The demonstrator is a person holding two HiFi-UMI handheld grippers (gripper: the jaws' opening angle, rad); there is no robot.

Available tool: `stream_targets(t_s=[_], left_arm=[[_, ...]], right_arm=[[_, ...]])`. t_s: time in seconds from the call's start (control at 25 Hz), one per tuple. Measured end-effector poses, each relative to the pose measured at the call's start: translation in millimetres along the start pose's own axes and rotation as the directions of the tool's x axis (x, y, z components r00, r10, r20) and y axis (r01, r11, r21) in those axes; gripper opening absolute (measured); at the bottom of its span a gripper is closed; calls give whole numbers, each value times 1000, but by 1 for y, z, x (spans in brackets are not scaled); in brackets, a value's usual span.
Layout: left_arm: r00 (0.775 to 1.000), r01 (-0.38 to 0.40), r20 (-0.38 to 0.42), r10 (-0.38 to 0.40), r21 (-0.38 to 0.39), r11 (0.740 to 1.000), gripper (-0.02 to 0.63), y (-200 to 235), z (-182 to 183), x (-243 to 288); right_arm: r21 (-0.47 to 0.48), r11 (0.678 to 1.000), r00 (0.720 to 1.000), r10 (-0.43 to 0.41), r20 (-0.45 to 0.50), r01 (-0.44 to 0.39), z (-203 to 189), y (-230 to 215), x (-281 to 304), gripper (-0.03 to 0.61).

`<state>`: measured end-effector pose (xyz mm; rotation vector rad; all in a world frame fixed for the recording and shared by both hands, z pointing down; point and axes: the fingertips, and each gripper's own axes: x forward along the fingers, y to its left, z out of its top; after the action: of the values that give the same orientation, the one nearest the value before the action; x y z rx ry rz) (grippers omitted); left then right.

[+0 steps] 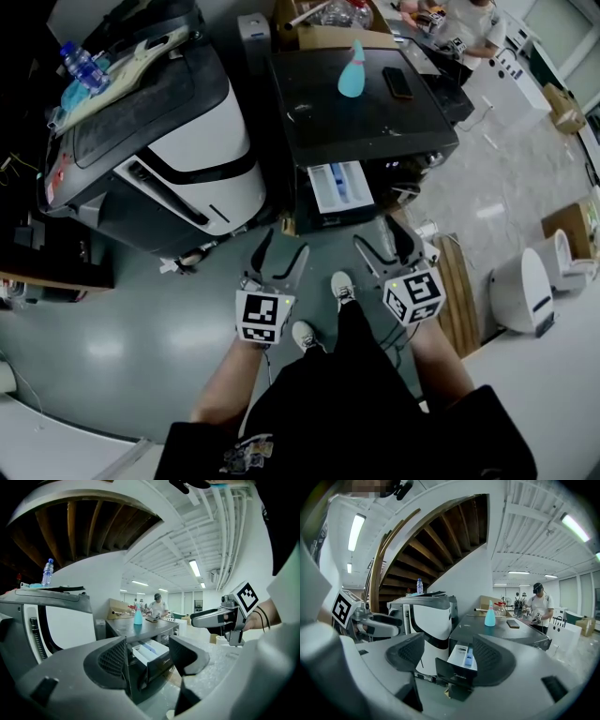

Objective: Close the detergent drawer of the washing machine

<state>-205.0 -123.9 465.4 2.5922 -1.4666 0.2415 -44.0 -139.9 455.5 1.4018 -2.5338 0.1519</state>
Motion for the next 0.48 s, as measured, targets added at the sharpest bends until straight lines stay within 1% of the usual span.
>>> stream_targets(t_s=[0.2,0.48], left_arm=[[1000,-3,-23,3,3,1000,267,-3,-12,23],[996,-15,-90,14,-12,1000,267,-6,-36,63]], right_arm=[[24,1000,999,-14,-40,15,-19,-24,7,325],[55,998,995,-2,-96,8,-55,-62,26,319]])
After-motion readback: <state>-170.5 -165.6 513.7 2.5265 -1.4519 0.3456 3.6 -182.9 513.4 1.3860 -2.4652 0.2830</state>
